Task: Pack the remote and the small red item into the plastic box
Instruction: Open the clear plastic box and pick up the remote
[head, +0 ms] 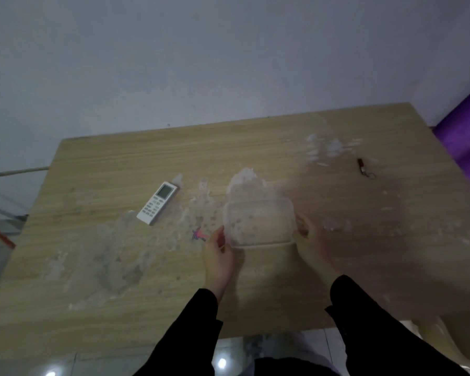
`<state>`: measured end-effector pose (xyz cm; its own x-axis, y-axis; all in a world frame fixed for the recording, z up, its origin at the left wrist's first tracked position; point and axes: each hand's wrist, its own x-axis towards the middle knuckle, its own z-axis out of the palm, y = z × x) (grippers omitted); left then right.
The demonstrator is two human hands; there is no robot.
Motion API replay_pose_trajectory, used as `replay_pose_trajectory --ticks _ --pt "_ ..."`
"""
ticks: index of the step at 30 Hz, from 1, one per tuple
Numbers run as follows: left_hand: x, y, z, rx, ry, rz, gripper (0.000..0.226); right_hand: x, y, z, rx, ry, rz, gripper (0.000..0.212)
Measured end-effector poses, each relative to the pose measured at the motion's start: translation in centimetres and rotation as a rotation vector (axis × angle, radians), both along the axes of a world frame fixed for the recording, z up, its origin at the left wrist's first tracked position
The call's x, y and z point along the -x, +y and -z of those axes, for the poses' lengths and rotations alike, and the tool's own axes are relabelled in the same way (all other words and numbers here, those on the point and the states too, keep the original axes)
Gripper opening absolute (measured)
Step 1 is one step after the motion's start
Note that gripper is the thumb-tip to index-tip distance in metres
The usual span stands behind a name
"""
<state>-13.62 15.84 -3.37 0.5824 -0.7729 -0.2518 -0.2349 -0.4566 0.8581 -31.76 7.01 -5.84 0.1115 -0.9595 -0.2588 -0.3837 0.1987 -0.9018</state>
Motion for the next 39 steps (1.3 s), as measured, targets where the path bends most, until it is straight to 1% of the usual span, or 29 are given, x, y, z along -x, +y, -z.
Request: replay_pose_trajectory --ticks 3,7,10,12,14,16,18,19,22,26,29,32,35,37,39 --pt "-0.2 0.6 0.7 0.001 0.012 -0.005 0.037 0.0 0.4 0.5 -0.013 -0.004 0.015 0.046" --pt "-1.1 0.7 1.5 -0.042 0.025 -0.005 0.040 -0.4 0.7 0.6 -0.017 -0.033 0.029 0.044" --pt "-2.4 0.3 1.1 -0.021 0.036 -0.026 0.037 -0.4 0.9 0.7 -0.021 -0.034 0.046 0.040" --pt "-4.1 -0.3 0.3 -0.016 -0.019 -0.058 0.033 -0.2 1.0 1.0 -0.014 -0.055 0.044 0.038" --pt "-6.9 -0.8 -0.6 -0.028 -0.126 -0.074 0.032 -0.2 1.1 1.3 -0.014 -0.075 0.053 0.036" --pt "-9.9 -1.4 -1.0 -0.062 -0.322 -0.021 0.034 -0.2 1.3 1.3 -0.001 -0.059 0.069 0.033" --pt "-13.0 -2.0 -0.7 -0.150 -0.534 0.038 0.036 -0.4 1.3 1.5 0.025 -0.034 0.063 0.029" --pt "-14.3 -2.2 -0.3 -0.192 -0.596 0.050 0.040 -0.4 1.4 1.6 0.041 -0.024 0.059 0.028" --pt "-16.6 -2.6 0.2 -0.325 -0.645 0.078 0.051 -0.6 1.3 1.7 0.039 -0.030 0.071 0.027" --pt "-17.7 -3.1 0.1 -0.386 -0.649 0.106 0.038 -0.4 0.9 2.1 0.005 -0.047 0.066 0.027" --pt "-18.3 -3.6 0.1 -0.390 -0.576 0.048 0.033 -0.3 0.9 2.0 0.009 -0.049 0.069 0.026" --pt "-17.2 -3.8 -0.1 -0.304 -0.514 0.052 0.030 -0.3 1.1 1.7 -0.001 -0.033 0.082 0.028" --pt "-14.2 -3.5 -1.1 -0.142 -0.511 0.121 0.028 -0.2 1.2 1.6 -0.021 -0.025 0.082 0.031" --pt "-11.2 -3.3 -2.1 -0.021 -0.497 0.224 0.035 -0.2 1.3 1.4 -0.038 -0.043 0.087 0.032" --pt "-8.2 -3.2 -2.9 0.073 -0.463 0.373 0.039 -0.3 1.4 1.0 -0.031 -0.053 0.093 0.029"
